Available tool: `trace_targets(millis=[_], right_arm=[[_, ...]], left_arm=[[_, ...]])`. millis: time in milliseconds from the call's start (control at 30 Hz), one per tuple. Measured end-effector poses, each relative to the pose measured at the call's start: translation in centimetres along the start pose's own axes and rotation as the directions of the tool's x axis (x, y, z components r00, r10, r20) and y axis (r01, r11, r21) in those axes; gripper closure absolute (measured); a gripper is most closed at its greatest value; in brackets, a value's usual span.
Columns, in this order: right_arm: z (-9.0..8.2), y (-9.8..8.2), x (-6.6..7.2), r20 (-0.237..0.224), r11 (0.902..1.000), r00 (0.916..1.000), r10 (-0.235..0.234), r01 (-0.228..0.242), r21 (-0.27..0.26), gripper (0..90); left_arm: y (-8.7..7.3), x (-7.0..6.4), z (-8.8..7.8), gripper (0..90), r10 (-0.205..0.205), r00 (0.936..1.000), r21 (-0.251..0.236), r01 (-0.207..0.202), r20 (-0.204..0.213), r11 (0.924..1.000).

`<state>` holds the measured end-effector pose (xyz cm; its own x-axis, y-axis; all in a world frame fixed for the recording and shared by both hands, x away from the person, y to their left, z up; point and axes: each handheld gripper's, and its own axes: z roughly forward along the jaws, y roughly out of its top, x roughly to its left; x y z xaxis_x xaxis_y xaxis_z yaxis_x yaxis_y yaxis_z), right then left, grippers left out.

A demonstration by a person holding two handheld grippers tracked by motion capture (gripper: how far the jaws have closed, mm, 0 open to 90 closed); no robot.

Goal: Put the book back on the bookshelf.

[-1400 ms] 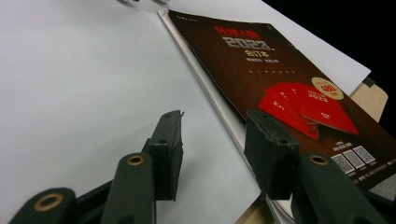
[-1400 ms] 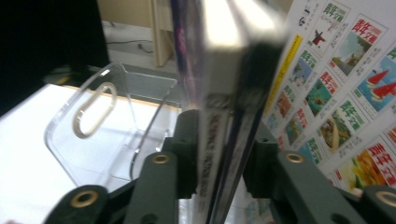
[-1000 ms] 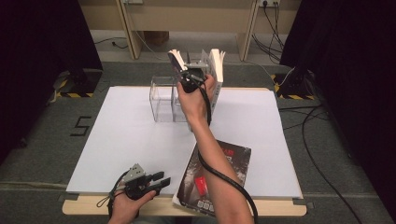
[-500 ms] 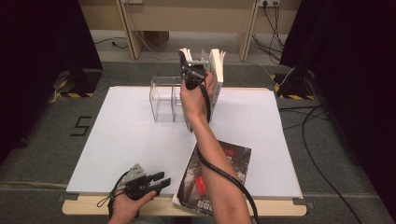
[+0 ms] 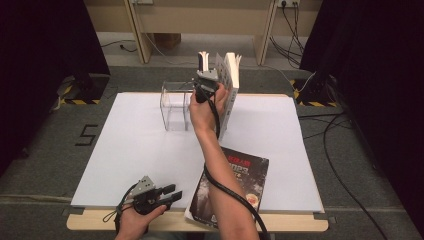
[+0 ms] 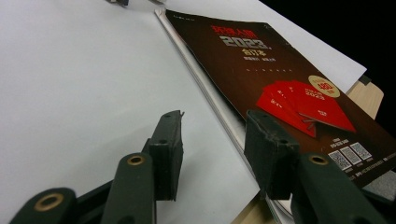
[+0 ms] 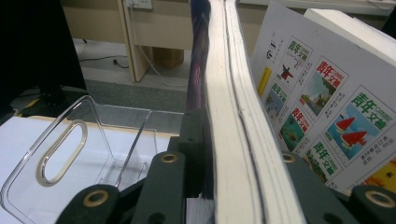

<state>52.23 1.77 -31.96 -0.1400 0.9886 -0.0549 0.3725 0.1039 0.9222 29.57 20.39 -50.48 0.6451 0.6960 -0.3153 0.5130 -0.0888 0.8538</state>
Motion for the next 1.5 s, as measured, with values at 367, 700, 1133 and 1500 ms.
trace_targets(millis=[367, 700, 1133, 1500], right_arm=[[-0.1, -0.4, -1.1, -0.066, 0.9983, 0.9978, 0.003, 0.001, 0.059, 61.2], [-1.4, -0.9, -1.9, -0.125, 0.9961, 0.9914, 0.038, -0.028, 0.084, 57.1], [-3.7, -2.0, -3.0, -0.188, 0.9916, 0.9791, 0.077, -0.055, 0.117, 55.3], [-4.7, -2.9, -3.6, -0.212, 0.9911, 0.9734, 0.086, -0.062, 0.118, 55.0]], left_arm=[[-0.1, -0.2, 0.3, 55.9, -0.002, 1.0000, 0.008, 0.002, 0.004, 1.0000], [0.0, -0.5, 0.5, 55.4, 0.002, 1.0000, 0.010, -0.002, 0.009, 0.9999], [0.2, -0.8, 1.1, 54.2, 0.014, 0.9996, 0.020, -0.014, 0.026, 0.9997], [0.4, -0.9, 1.7, 53.9, 0.020, 0.9990, 0.027, -0.021, 0.040, 0.9994]])
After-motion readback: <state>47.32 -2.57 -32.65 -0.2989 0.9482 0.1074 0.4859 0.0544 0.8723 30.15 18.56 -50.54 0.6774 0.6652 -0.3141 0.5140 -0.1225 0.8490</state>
